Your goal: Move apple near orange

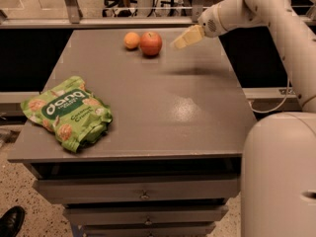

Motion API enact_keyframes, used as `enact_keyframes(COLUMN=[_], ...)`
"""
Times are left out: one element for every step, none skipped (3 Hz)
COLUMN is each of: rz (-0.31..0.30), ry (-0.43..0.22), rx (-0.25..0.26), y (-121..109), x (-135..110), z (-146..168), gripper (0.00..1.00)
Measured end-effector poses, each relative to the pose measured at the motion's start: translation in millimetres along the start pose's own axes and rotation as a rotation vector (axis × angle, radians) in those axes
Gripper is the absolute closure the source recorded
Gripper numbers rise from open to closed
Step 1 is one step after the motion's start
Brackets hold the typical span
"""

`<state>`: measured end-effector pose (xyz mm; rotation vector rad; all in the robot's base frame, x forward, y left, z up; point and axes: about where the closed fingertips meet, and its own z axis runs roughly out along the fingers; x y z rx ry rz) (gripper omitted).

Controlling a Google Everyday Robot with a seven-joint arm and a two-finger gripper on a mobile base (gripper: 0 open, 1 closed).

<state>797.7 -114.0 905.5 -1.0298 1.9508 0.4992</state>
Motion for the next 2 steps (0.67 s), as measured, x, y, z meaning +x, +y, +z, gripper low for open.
enact_keyframes(rz=[0.002, 0.002], ry=[-0.124, -0.124], rx=[0.005, 0.005], y=[5.0, 5.1], x=[12.6, 12.6], z=[-40.6, -40.4], gripper=[0.0, 0.0])
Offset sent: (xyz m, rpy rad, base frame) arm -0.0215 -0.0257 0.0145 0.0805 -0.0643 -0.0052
